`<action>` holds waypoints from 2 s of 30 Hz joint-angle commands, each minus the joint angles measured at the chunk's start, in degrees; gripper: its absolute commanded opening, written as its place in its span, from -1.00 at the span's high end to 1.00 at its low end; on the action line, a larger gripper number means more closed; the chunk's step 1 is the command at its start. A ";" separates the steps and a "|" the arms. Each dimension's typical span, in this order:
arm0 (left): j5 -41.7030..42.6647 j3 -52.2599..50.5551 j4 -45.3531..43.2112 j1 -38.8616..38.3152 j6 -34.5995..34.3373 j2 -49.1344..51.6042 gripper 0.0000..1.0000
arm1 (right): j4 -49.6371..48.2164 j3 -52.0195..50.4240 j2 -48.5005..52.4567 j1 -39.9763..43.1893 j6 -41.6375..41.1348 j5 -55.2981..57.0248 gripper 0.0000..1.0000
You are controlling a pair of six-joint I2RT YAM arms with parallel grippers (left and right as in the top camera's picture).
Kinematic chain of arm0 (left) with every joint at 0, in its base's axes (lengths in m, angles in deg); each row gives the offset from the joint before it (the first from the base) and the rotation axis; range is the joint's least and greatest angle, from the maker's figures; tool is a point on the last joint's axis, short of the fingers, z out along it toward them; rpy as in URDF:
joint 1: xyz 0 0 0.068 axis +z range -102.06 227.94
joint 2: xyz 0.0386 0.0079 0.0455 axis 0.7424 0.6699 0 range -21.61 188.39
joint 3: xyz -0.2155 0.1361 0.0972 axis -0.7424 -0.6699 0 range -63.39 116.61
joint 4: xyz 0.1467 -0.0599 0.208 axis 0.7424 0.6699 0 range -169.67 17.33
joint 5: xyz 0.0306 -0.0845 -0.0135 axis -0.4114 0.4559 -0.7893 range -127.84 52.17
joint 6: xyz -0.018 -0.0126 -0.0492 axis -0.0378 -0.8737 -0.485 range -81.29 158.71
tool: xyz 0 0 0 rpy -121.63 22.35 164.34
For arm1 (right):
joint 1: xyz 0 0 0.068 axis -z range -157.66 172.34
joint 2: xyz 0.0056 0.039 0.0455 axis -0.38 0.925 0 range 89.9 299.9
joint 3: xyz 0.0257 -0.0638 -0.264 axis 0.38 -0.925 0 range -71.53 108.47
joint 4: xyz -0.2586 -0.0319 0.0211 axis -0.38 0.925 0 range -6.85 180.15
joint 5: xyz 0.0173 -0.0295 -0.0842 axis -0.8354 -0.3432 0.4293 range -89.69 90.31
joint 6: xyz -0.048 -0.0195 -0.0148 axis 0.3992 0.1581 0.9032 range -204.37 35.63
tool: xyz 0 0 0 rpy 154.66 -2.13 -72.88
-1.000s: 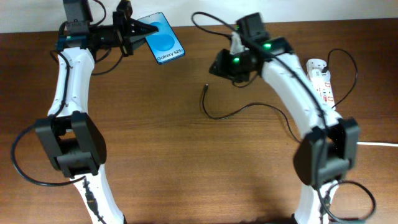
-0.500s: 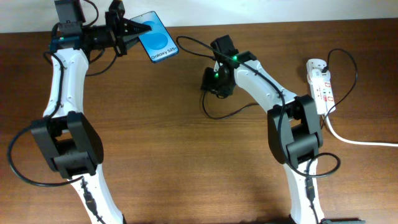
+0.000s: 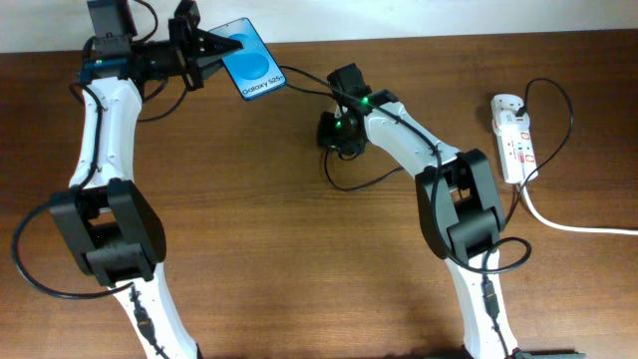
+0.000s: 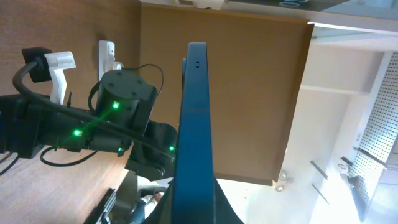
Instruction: Plug charger to phone and switch on socket
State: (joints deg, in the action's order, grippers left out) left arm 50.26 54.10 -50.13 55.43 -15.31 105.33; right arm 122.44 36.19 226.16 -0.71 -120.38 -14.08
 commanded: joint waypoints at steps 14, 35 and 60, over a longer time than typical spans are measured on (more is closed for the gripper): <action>2.10 0.52 -0.15 0.20 -0.50 -0.63 1.00 | 3.85 0.31 1.55 3.91 8.61 -18.27 0.91; 2.12 0.52 -0.33 -8.33 14.49 -0.63 1.00 | 34.25 -4.81 -34.34 10.69 46.05 -47.82 0.91; 2.10 0.52 -2.12 -11.76 14.47 -0.63 1.00 | 13.94 -11.96 -33.24 7.69 24.24 -51.82 0.91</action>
State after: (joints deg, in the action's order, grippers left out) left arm 50.26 54.10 -51.90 43.45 -1.78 105.33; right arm 136.99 24.87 192.81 7.05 -95.71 -63.98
